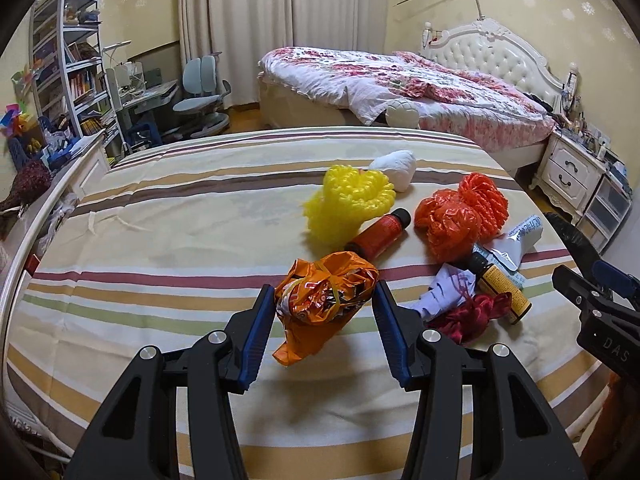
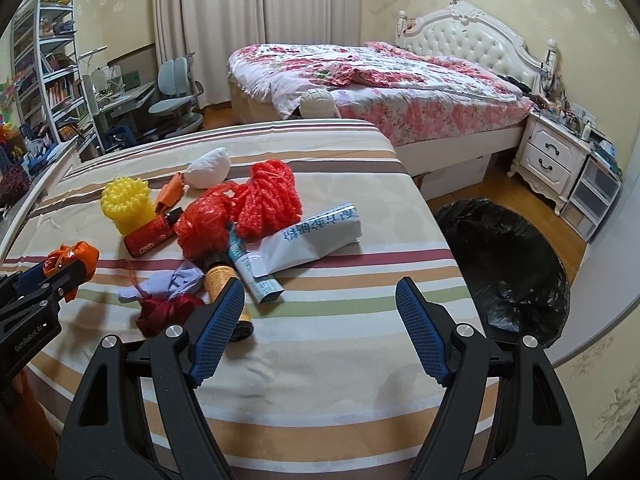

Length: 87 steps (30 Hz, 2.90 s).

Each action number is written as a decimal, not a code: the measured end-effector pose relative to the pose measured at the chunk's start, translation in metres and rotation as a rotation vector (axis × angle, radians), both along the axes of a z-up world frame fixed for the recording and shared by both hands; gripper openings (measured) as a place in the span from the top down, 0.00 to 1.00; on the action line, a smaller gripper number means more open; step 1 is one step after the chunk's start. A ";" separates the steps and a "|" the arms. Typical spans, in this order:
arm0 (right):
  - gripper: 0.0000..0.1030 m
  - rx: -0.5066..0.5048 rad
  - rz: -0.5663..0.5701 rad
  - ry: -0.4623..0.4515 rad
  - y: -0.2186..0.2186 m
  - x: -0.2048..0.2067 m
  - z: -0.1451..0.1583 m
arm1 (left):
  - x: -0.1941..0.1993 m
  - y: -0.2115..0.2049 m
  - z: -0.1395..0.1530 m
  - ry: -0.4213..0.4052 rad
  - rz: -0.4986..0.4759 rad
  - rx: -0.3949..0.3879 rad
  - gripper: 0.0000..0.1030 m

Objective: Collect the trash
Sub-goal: 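Lift the orange bag with the left tool while the right tool grasps the dark red ribbon bundle, then carry both items over the black bin and open both tools to drop them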

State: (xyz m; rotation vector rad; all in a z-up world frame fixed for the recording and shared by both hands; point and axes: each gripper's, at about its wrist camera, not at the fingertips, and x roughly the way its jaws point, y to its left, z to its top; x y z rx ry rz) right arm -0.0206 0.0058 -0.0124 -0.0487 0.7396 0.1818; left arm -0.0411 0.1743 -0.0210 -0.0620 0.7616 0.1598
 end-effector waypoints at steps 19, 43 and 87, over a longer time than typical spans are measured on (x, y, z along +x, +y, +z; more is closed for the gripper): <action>0.33 -0.036 0.216 0.052 0.079 -0.022 -0.013 | -0.030 0.057 -0.014 0.011 0.112 0.027 0.52; 0.68 -0.030 0.261 0.065 0.085 -0.023 -0.019 | -0.029 0.051 -0.015 0.013 0.077 0.018 0.52; 0.81 0.004 -0.130 -0.127 -0.087 0.006 0.035 | 0.029 -0.095 0.037 -0.154 -0.224 0.007 0.52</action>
